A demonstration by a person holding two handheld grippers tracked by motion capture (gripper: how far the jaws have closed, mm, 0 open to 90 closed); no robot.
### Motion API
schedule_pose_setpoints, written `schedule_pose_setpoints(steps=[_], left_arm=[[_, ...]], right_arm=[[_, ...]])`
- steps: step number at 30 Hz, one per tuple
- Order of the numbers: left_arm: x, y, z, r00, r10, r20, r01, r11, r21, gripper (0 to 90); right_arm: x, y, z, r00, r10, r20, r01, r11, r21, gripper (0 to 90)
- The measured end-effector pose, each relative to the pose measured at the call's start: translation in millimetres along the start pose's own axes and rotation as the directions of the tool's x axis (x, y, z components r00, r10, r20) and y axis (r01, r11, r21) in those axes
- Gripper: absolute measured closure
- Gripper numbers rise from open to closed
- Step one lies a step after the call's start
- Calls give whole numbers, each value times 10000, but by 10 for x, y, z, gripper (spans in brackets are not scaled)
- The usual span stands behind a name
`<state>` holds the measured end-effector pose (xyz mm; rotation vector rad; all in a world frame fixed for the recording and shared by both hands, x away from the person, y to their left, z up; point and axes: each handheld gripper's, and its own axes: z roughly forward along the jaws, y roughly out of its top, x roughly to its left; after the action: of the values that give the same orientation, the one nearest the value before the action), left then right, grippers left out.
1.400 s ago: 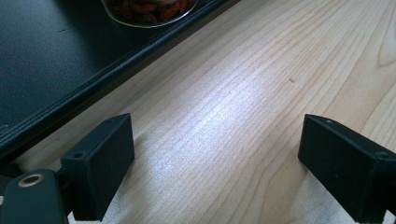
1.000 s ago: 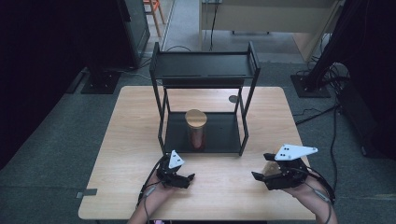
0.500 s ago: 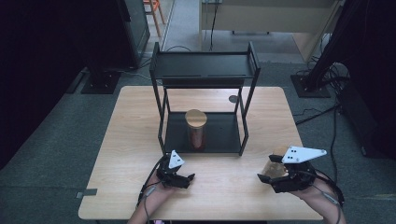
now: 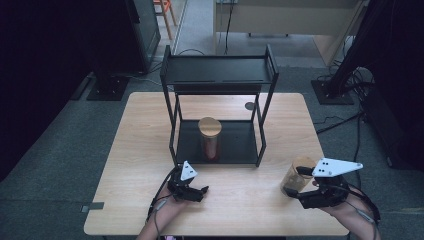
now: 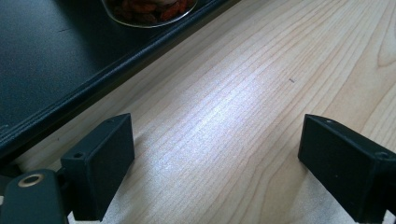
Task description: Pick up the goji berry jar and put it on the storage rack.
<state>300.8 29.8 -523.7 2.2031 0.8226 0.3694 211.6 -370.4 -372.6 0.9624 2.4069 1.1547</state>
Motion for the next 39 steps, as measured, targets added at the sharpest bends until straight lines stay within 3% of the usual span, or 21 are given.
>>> schedule_pose_setpoints(steps=[23, 39], left_arm=[[0, 0, 0, 10000, 0, 0, 0, 10000, 1, 110], [0, 0, 0, 10000, -1, 0, 1, 10000, 0, 110]], right_arm=[[-123, -141, -198, 9984, 314, 474, -307, 9994, -155, 226], [-212, -224, -208, 9948, 514, 875, -501, 9986, -175, 226]])
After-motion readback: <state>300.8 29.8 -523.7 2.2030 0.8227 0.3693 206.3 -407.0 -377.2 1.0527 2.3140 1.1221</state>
